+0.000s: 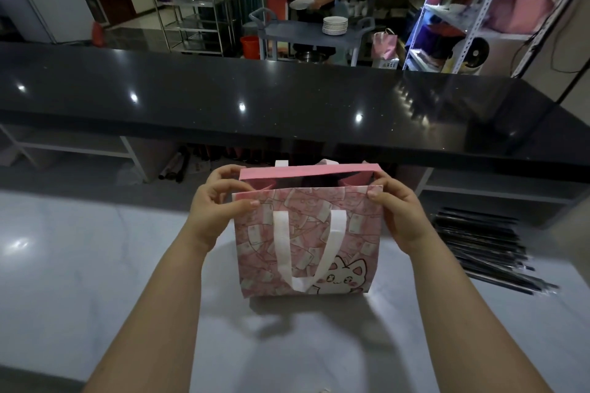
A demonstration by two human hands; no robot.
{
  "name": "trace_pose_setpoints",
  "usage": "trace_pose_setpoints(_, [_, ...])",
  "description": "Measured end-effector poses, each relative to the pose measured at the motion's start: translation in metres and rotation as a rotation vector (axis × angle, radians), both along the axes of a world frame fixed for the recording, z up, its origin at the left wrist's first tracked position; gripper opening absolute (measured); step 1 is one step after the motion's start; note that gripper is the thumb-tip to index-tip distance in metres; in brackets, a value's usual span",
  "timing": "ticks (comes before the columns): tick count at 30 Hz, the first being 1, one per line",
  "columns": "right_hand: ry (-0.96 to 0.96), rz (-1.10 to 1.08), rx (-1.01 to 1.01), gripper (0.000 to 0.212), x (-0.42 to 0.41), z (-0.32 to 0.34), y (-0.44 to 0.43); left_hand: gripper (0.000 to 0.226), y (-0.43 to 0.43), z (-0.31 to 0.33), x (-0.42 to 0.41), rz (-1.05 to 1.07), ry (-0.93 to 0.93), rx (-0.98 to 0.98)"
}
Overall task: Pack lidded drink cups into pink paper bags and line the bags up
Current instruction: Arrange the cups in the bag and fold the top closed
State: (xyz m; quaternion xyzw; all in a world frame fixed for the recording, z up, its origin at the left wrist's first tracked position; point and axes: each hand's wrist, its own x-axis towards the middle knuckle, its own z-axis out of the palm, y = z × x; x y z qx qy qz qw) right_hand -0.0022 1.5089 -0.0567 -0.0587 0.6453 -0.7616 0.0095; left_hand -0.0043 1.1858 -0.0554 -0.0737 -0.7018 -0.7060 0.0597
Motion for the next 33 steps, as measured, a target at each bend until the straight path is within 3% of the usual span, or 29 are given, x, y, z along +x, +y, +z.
trace_pose_setpoints(3, [0.033,-0.084,0.069,0.016,0.001,-0.004,-0.003,0.017,0.001,0.002,-0.002,-0.006,0.004,0.006])
trace_pose_setpoints(9, [0.045,-0.131,0.089,0.015,0.002,-0.008,0.000,0.028,-0.002,0.006,-0.006,-0.008,-0.014,-0.166])
trace_pose_setpoints(17, [0.008,-0.077,0.068,0.019,0.013,-0.012,-0.003,0.044,0.016,-0.008,0.014,0.049,-0.071,-0.096])
trace_pose_setpoints(19, [0.001,-0.040,0.080,0.033,0.017,-0.013,0.000,0.043,0.016,-0.008,0.018,0.058,-0.066,-0.070])
trace_pose_setpoints(22, [0.000,0.017,0.113,0.036,0.021,-0.014,0.002,0.037,0.013,-0.005,0.022,0.021,-0.085,-0.050])
trace_pose_setpoints(25, [0.006,-0.011,0.187,0.036,0.023,-0.015,-0.007,0.035,0.012,-0.006,0.024,-0.027,-0.141,-0.033])
trace_pose_setpoints(28, [-0.015,-0.089,0.114,0.032,0.022,-0.020,-0.017,0.037,0.013,-0.009,0.025,-0.055,-0.165,-0.038])
trace_pose_setpoints(33, [-0.064,-0.148,0.070,0.057,0.021,-0.021,-0.019,0.039,0.006,-0.011,0.025,-0.090,-0.257,-0.100])
